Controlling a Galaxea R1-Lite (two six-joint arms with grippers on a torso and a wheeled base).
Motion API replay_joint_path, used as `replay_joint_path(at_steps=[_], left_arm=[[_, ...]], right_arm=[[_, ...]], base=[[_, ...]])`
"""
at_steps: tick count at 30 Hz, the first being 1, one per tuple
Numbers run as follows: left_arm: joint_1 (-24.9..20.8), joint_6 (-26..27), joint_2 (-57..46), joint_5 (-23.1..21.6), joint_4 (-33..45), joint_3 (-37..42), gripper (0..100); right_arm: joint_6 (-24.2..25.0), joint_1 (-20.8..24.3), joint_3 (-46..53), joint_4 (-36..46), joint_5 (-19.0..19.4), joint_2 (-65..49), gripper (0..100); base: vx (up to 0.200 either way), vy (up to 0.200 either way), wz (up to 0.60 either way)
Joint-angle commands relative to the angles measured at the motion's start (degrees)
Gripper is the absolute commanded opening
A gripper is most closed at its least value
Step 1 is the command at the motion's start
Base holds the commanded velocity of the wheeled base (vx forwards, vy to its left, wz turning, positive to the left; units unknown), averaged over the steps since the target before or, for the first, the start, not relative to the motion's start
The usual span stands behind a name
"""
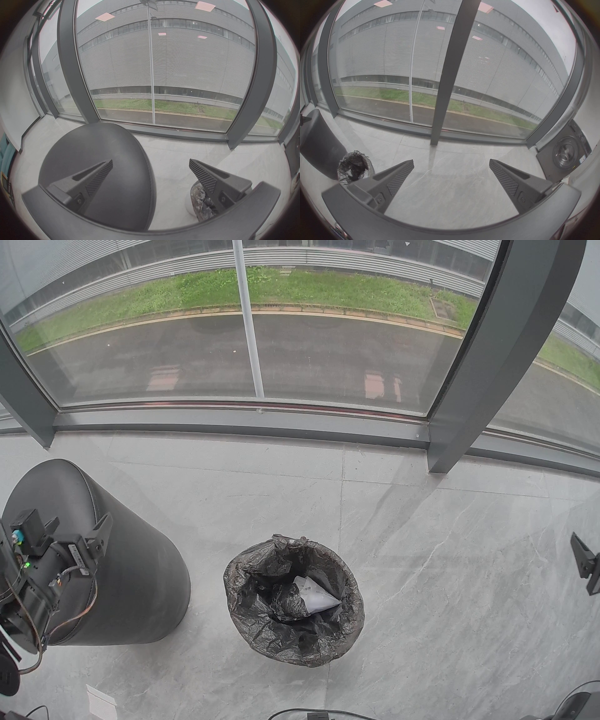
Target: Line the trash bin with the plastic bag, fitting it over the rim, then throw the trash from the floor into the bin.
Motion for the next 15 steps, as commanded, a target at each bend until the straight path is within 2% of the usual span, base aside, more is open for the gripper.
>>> replay_joint_path(at_steps=[1, 7, 10, 15], left_arm=[[-0.3, 1.3, -14.4, 1.0, 7.5, 3.6, 100], [-0.3, 2.7, -24.7, 1.1, 17.0, 4.3, 100], [-0.2, 2.6, -34.0, 1.0, 25.9, 5.7, 100], [0.4, 2.6, -44.3, 1.1, 35.6, 5.9, 100]], right_arm=[[-4.5, -4.8, 6.1, 0.1, -0.7, -15.5, 100], [-4.5, -6.4, 8.1, 0.1, -0.1, -21.1, 100], [-4.5, -8.1, 9.2, 0.3, 0.4, -24.5, 100], [-4.5, -9.9, 11.5, 0.3, 0.4, -28.4, 100]], base=[[0.000, 0.000, 0.00], [0.000, 0.000, 0.00], [0.000, 0.000, 0.00], [0.000, 0.000, 0.00]])
